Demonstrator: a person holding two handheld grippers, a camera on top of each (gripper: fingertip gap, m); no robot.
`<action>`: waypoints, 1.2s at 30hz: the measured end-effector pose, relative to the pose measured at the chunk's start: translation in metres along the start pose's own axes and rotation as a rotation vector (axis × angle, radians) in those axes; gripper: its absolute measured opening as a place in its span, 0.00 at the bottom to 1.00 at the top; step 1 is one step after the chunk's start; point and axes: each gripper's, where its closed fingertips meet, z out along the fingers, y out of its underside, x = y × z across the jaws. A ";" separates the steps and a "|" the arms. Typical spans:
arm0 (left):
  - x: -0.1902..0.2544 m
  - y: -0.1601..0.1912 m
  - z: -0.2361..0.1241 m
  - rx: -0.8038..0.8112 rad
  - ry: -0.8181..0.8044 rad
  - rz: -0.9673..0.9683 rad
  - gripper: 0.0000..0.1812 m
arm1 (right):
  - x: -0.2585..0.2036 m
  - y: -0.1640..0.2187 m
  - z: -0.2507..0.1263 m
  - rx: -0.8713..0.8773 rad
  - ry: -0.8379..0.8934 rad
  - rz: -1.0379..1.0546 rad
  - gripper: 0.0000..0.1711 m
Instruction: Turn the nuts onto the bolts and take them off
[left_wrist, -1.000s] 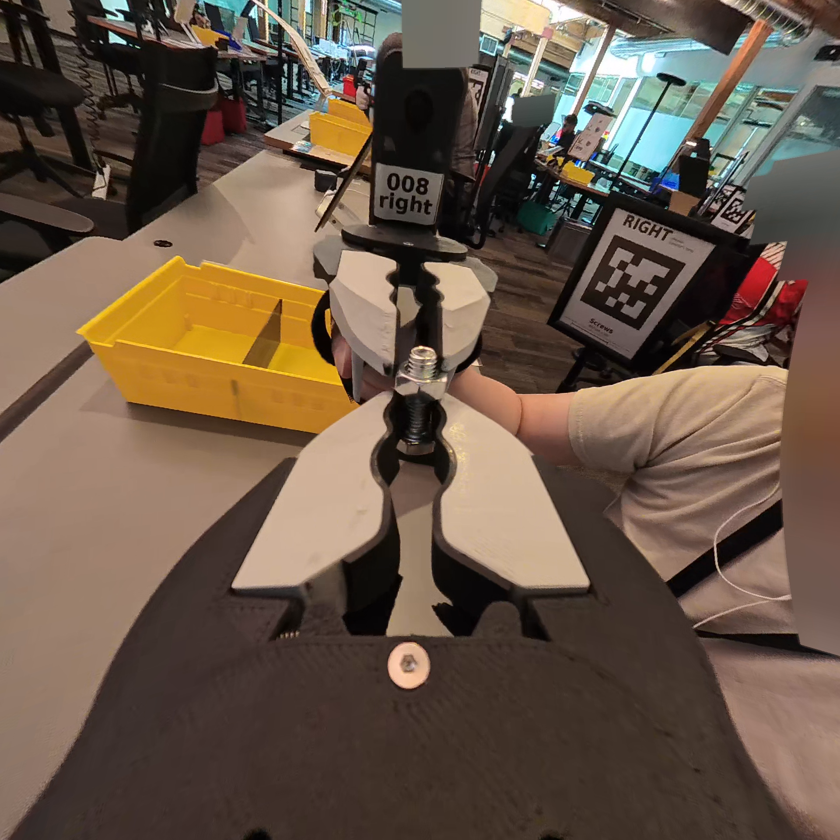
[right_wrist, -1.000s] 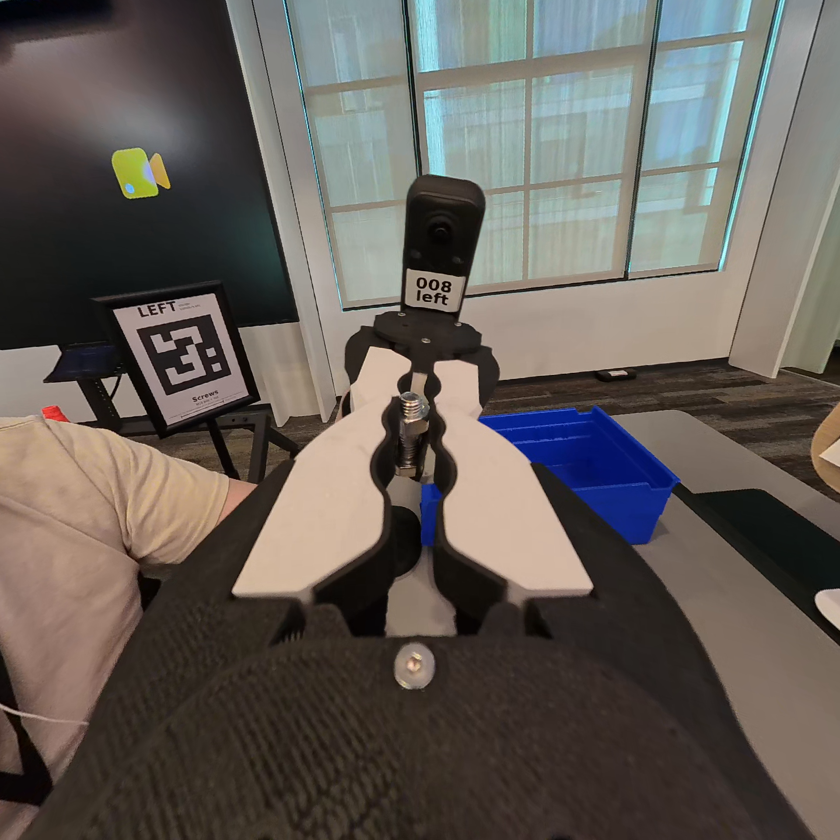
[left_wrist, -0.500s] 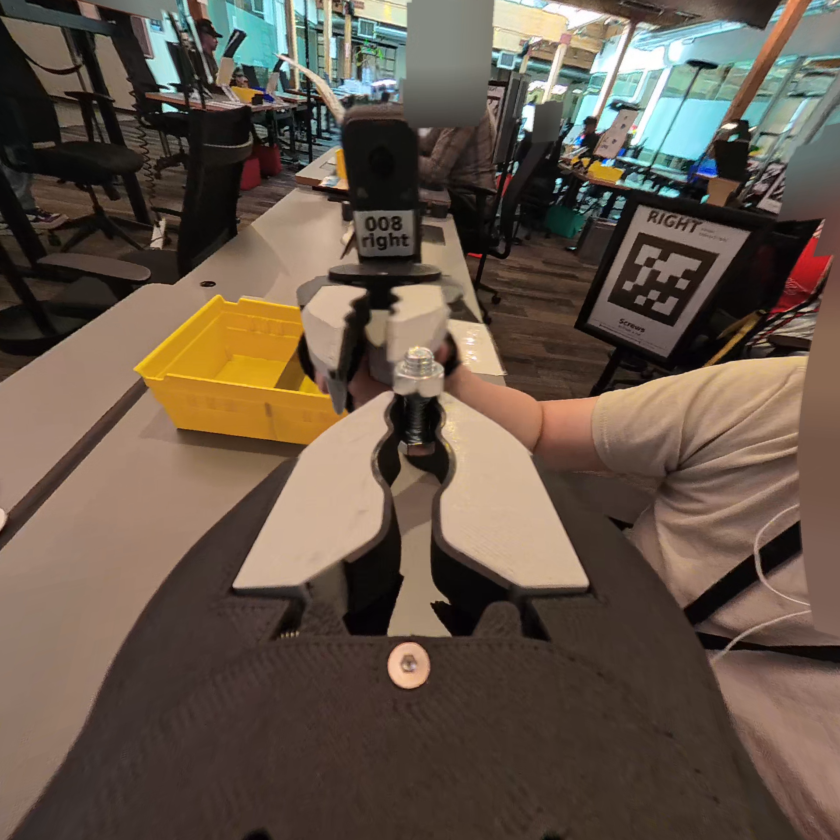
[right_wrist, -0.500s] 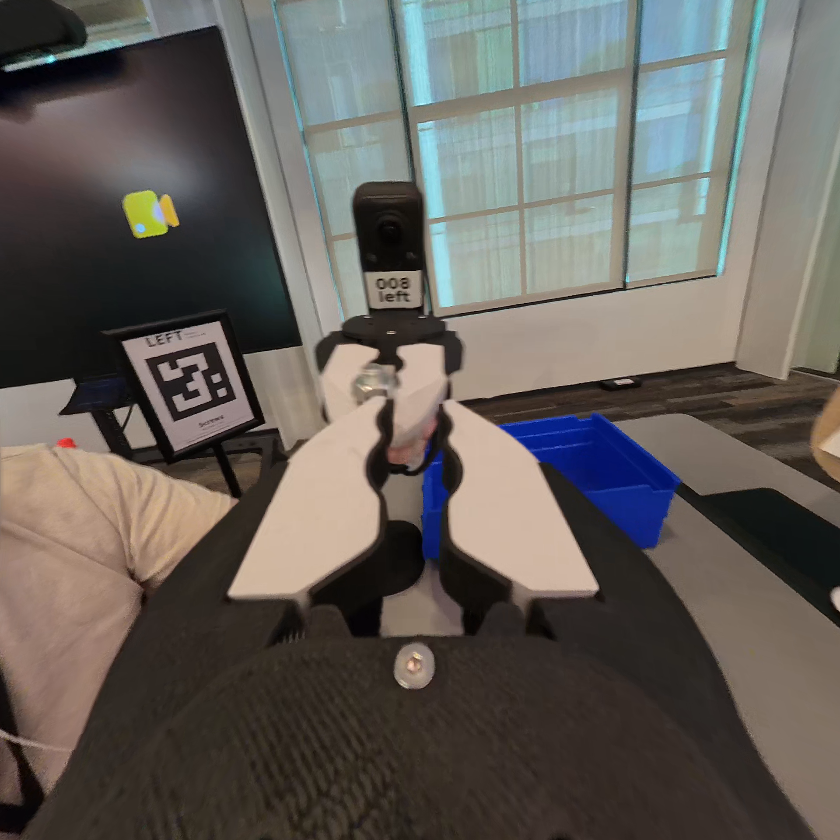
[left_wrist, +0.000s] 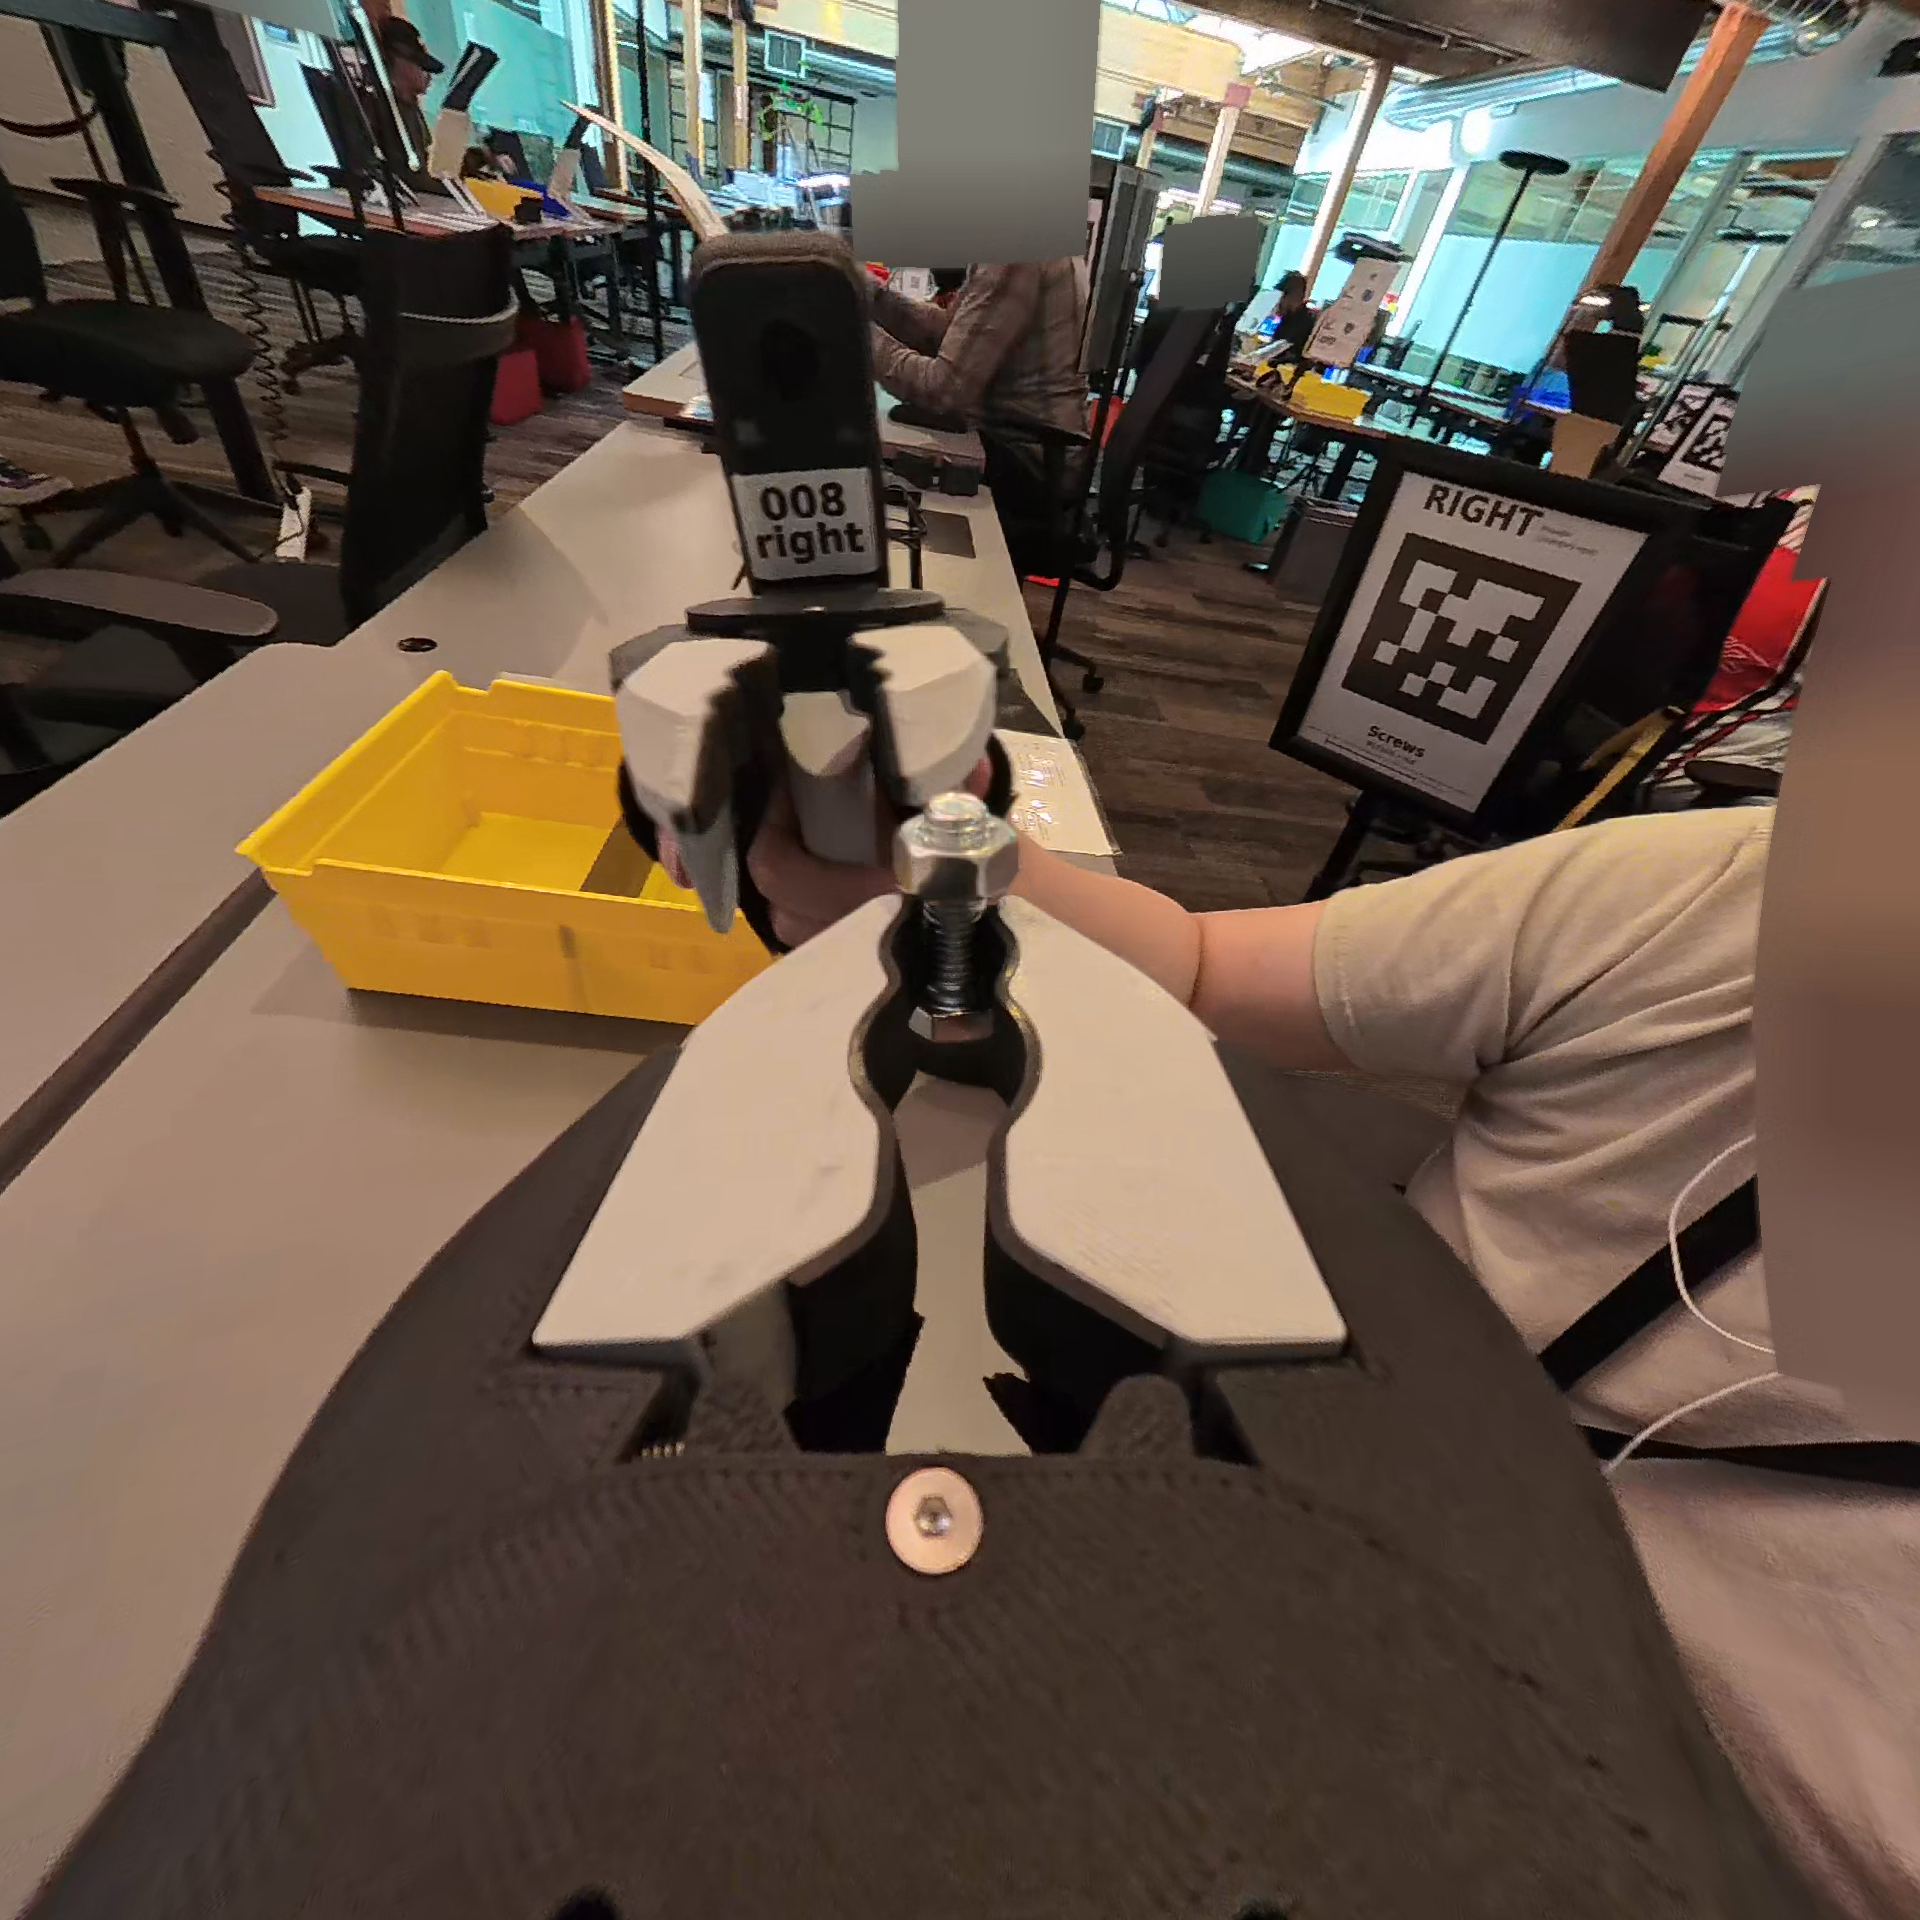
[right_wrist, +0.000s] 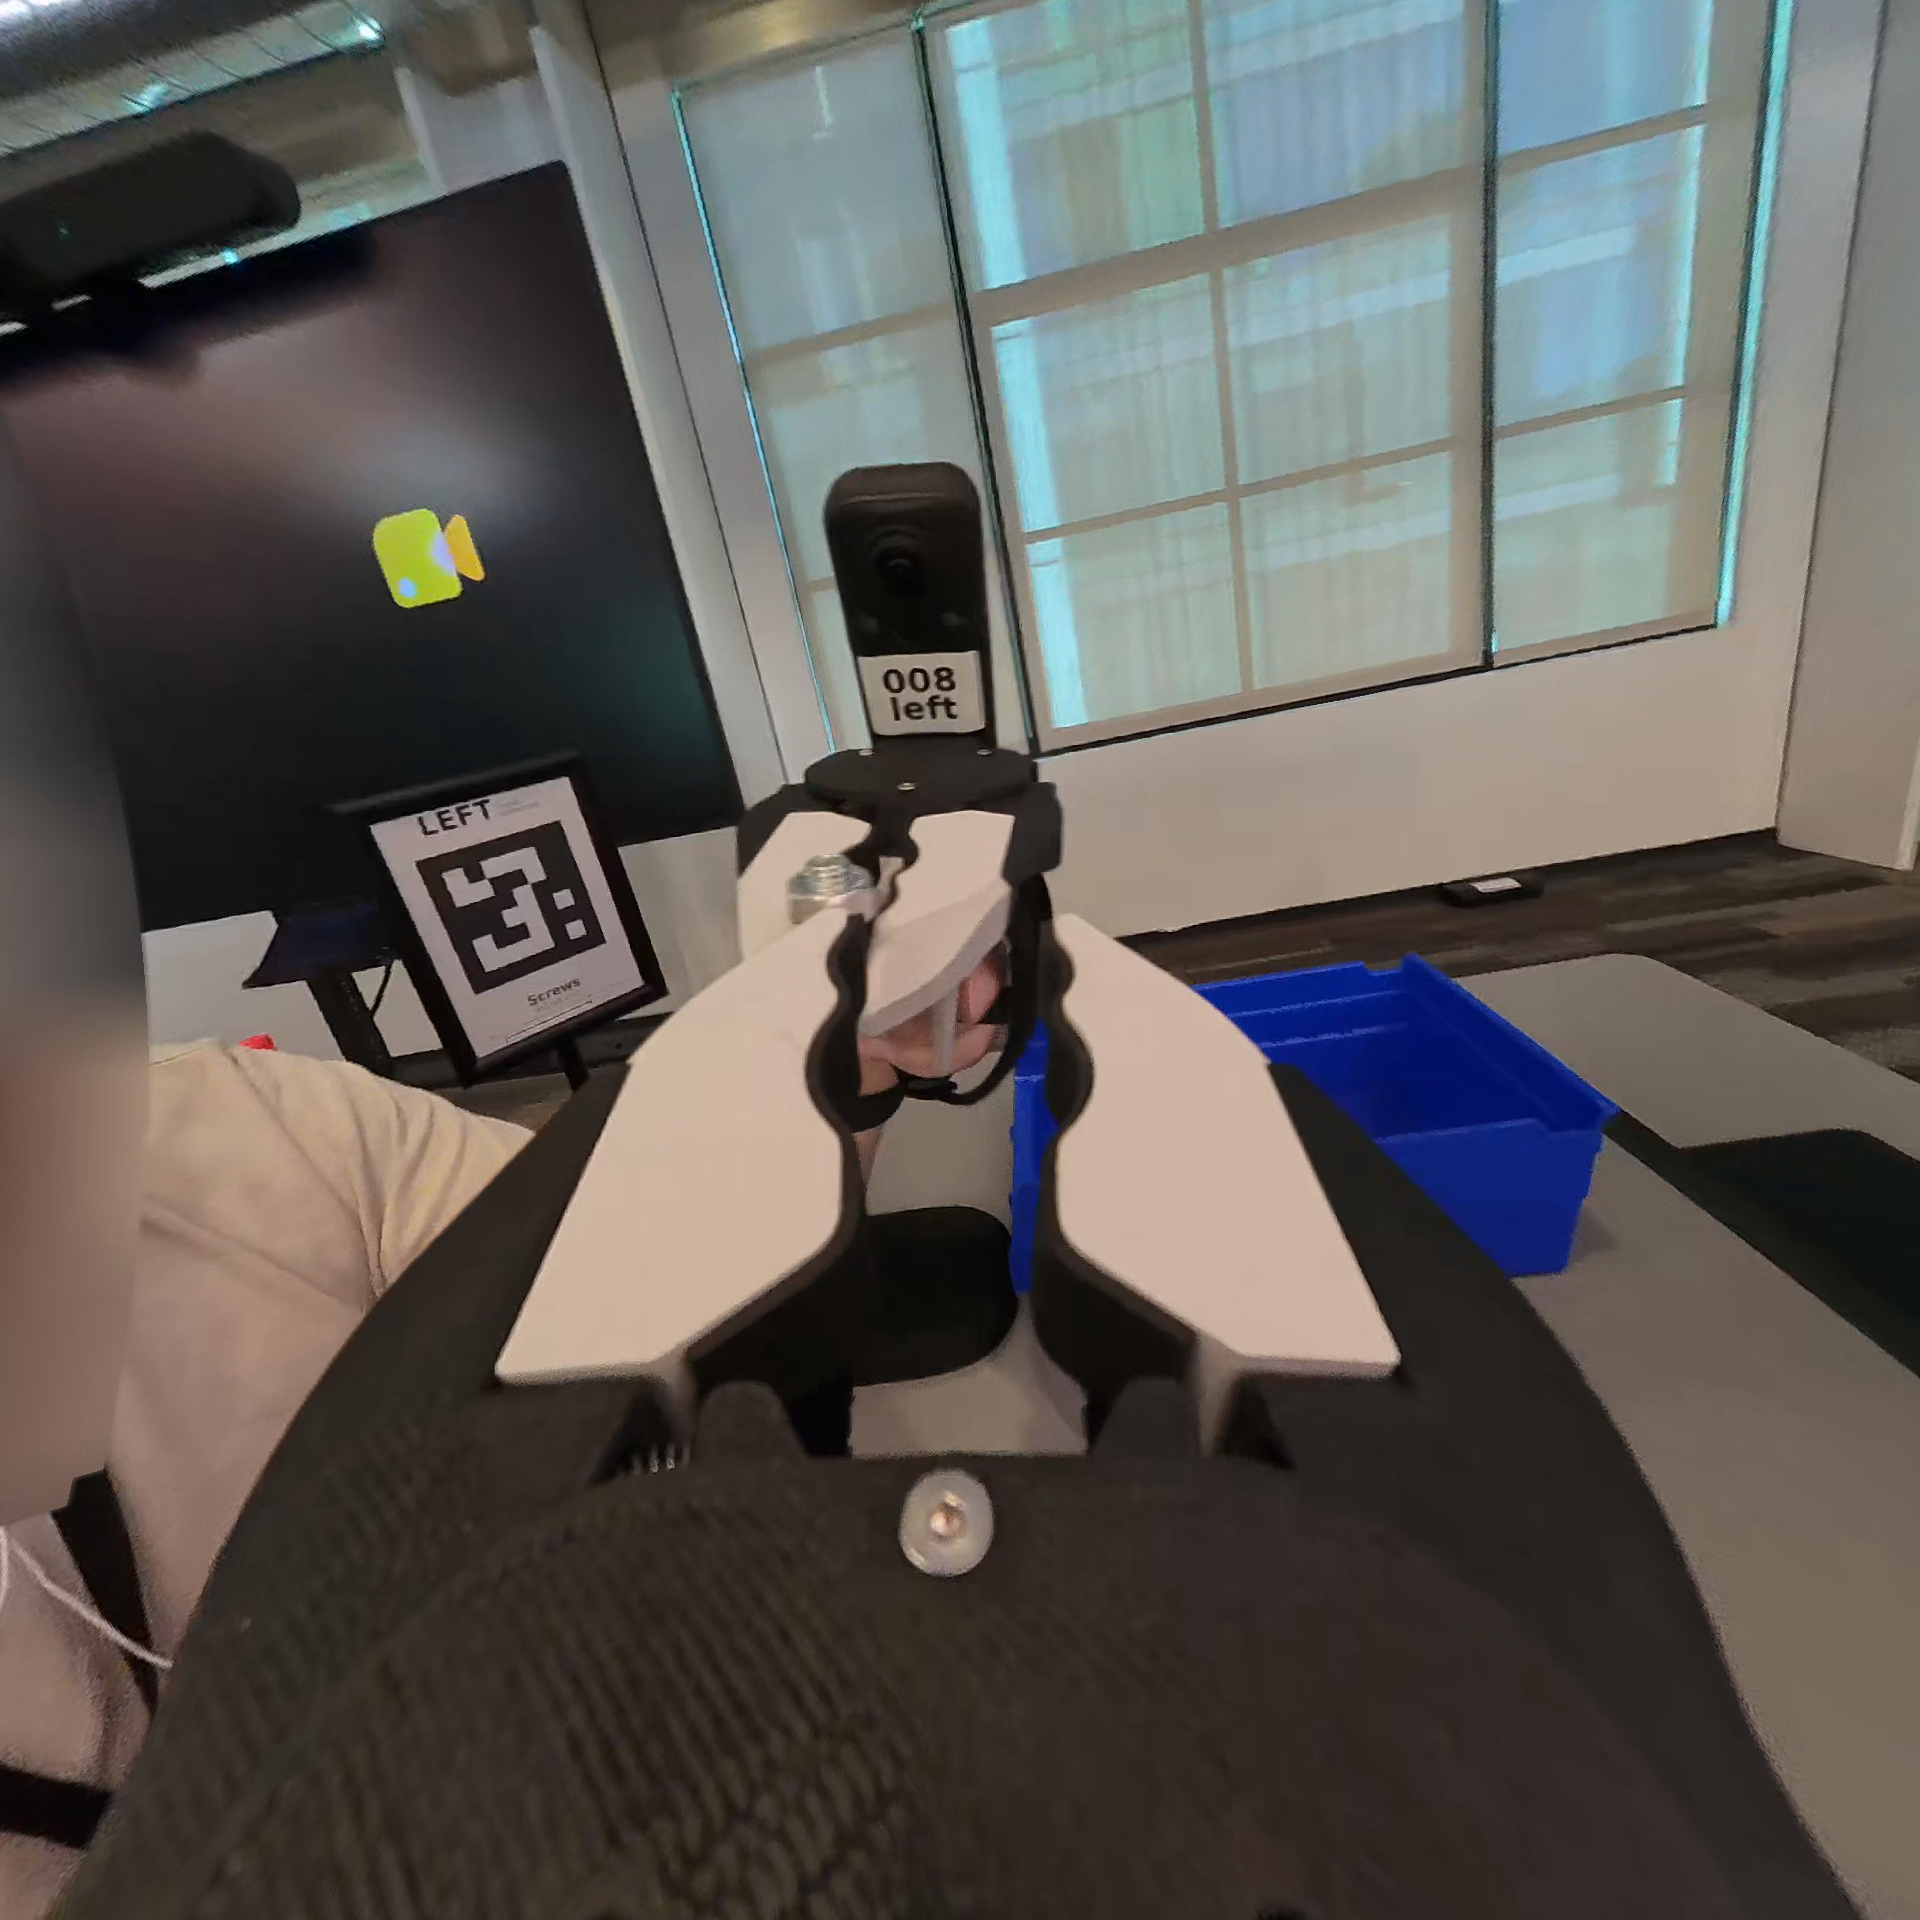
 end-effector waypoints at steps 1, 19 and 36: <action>-0.002 0.000 0.000 -0.003 -0.014 0.006 0.05 | -0.005 0.001 0.003 -0.009 -0.016 -0.010 0.19; 0.009 0.004 0.009 -0.024 0.051 0.014 0.05 | -0.021 0.011 0.023 -0.053 -0.014 -0.062 0.30; 0.012 0.001 0.007 -0.013 0.039 0.026 0.05 | -0.008 0.000 0.004 0.020 -0.058 0.050 0.29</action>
